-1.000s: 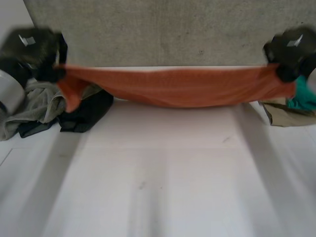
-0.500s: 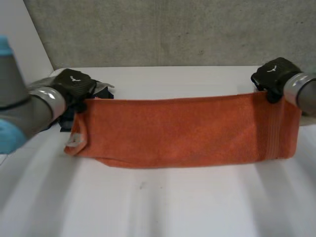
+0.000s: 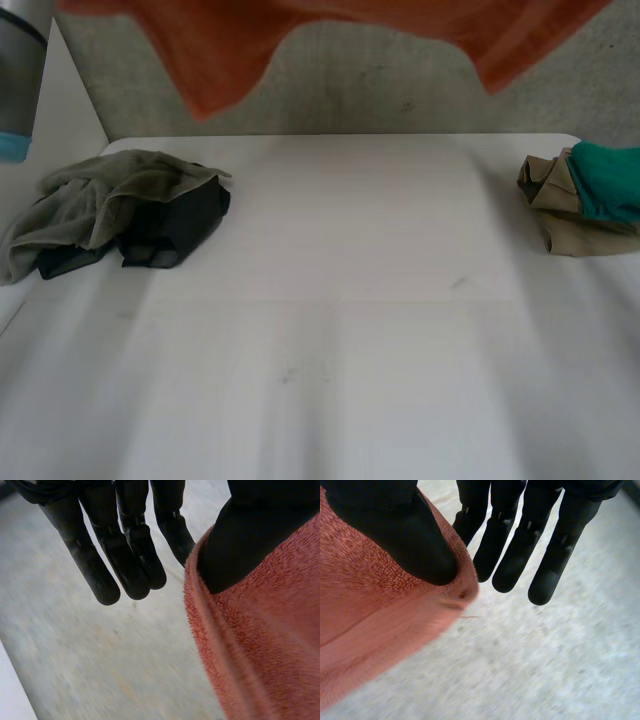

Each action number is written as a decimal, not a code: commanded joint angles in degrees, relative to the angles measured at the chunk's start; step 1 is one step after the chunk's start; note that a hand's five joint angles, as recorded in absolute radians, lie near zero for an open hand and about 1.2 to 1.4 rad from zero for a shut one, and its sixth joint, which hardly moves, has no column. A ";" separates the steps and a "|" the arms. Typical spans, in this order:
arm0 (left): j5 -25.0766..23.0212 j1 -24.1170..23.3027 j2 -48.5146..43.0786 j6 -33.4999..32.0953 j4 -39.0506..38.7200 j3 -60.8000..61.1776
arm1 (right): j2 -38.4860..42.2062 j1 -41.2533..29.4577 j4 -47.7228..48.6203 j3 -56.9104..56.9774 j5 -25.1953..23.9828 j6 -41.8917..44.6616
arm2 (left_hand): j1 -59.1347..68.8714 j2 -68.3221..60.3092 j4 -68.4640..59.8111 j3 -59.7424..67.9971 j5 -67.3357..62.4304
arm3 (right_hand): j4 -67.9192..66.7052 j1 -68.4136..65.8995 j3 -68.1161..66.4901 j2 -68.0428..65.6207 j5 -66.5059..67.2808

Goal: Fold the laundry.

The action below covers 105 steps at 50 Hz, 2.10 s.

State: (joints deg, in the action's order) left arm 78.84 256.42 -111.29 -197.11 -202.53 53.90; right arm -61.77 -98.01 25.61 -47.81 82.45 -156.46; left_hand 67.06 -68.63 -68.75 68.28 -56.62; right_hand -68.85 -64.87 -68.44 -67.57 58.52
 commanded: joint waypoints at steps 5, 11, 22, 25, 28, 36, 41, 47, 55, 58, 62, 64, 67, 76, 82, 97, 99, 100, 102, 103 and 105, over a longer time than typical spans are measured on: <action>-1.40 1.45 3.10 -4.06 8.82 22.96 | -3.53 -0.08 -11.28 -20.88 -5.36 3.61 | 12.94 -11.37 -11.25 11.72 -13.38 | -11.15 -15.13 -11.56 -12.43 11.48; -2.72 3.03 2.14 -8.11 5.57 34.94 | -3.97 0.10 -12.43 -33.21 -7.04 8.09 | 12.94 -11.37 -11.25 11.72 -13.38 | -11.15 -15.13 -11.56 -12.43 11.48; -6.41 6.19 -9.81 -13.30 -4.98 43.04 | 1.91 3.09 -13.39 -40.87 -7.48 12.32 | 2.25 -0.68 -0.55 1.03 -2.69 | -11.15 -15.13 -11.56 -12.43 11.48; -6.77 7.42 -11.84 -13.04 -6.47 42.86 | 2.27 3.53 -14.18 -40.96 -7.57 12.06 | -11.25 12.82 12.95 -12.47 10.81 | -11.15 -15.13 -11.56 -12.43 11.48; -6.42 7.86 -12.19 -12.34 -7.44 42.95 | 2.09 3.53 -14.45 -41.04 -7.57 11.79 | -17.27 18.85 18.97 -18.49 16.83 | -11.15 -15.13 -11.56 -12.43 11.48; -3.87 7.87 -11.58 -10.84 -11.40 44.53 | 1.74 3.88 -14.54 -41.22 -7.57 11.09 | -23.03 24.61 24.73 -24.26 22.60 | -11.15 -15.13 -11.56 -12.43 11.48; -1.59 8.65 -10.52 -11.11 -12.01 46.73 | 1.74 4.32 -14.71 -41.31 -7.48 11.09 | -22.53 24.11 24.23 -23.75 22.09 | -11.15 -15.13 -11.56 -12.43 11.48; -1.49 10.41 -6.84 -10.14 -13.07 49.36 | 1.74 4.76 -15.15 -41.40 -7.48 11.26 | 11.68 -10.11 -9.98 10.46 -12.12 | -11.15 -15.13 -11.56 -12.43 11.48; -6.94 10.85 2.21 -8.12 -3.68 53.41 | -1.85 4.67 -22.43 -41.40 -9.33 13.63 | 12.94 -11.37 -11.25 11.72 -13.38 | -11.15 -15.13 -11.56 -12.43 11.48; -8.00 11.03 10.37 -8.64 5.45 53.76 | -6.33 5.72 -28.49 -41.40 -10.03 19.07 | 12.94 -11.37 -11.25 11.72 -13.38 | -11.15 -15.13 -11.56 -12.43 11.48; -9.14 11.91 21.01 -12.68 21.18 53.15 | -13.80 8.44 -40.17 -41.57 -9.68 29.61 | 12.94 -11.37 -11.25 11.72 -13.38 | -11.15 -15.13 -11.56 -12.43 11.48; -10.10 11.91 24.53 -16.10 27.51 52.88 | -16.53 9.85 -45.53 -42.10 -9.50 33.66 | 12.94 -11.37 -11.25 11.72 -13.38 | -11.15 -15.13 -11.56 -12.43 11.48; -12.04 12.17 30.16 -24.45 38.41 53.32 | -21.63 12.57 -55.29 -44.46 -10.12 40.95 | 12.94 -11.37 -11.25 11.72 -13.38 | -11.15 -15.13 -11.56 -12.43 11.48; -12.92 11.38 28.09 -38.79 44.43 54.47 | -22.36 15.48 -57.78 -51.06 -15.40 49.94 | 12.94 -11.37 -11.25 11.72 -13.38 | -11.15 -15.13 -11.56 -12.43 11.48; -12.13 9.89 14.99 -39.76 35.90 51.49 | -14.00 13.55 -53.92 -48.61 -13.02 47.66 | 12.94 -11.37 -11.25 11.72 -13.38 | -11.15 -15.13 -11.56 -12.43 11.48; -6.94 3.21 -6.13 -36.51 9.28 17.67 | -0.11 3.35 -28.62 -19.18 -5.73 22.00 | 12.94 -11.37 -11.25 11.72 -13.38 | -11.15 -15.13 -11.56 -12.43 11.48; -5.98 2.86 -6.13 -33.18 1.72 10.89 | -0.37 3.09 -21.44 -12.61 -2.93 15.70 | 12.94 -11.37 -11.25 11.72 -13.38 | -11.15 -15.13 -11.56 -12.43 11.48; -5.37 2.77 -5.95 -31.51 -0.91 8.78 | -0.54 3.09 -18.69 -10.83 -1.87 13.48 | 12.94 -11.37 -11.25 11.72 -13.38 | -11.15 -15.13 -11.56 -12.43 11.48; -2.57 2.86 -4.91 -25.04 -8.88 4.22 | -2.11 3.52 -10.11 -7.40 0.41 7.17 | 12.94 -11.37 -11.25 11.72 -13.38 | -11.15 -15.13 -11.56 -12.43 11.48; -1.24 2.94 -4.64 -22.47 -11.20 2.97 | -2.73 3.79 -6.83 -6.77 1.04 5.05 | 12.94 -11.37 -11.25 11.72 -13.38 | -11.15 -15.13 -11.56 -12.43 11.48; 1.13 3.12 -3.93 -16.93 -15.16 1.12 | -3.97 4.05 -2.52 -6.33 1.48 2.23 | 12.94 -11.37 -11.25 11.72 -13.38 | -11.15 -15.13 -11.56 -12.43 11.48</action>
State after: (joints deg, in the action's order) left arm 74.07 259.30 -117.37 -228.20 -202.43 64.50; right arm -62.51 -94.72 6.33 -60.84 79.97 -142.07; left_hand 67.39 -68.64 -68.79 68.30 -55.05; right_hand -68.92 -64.88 -68.46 -67.57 58.60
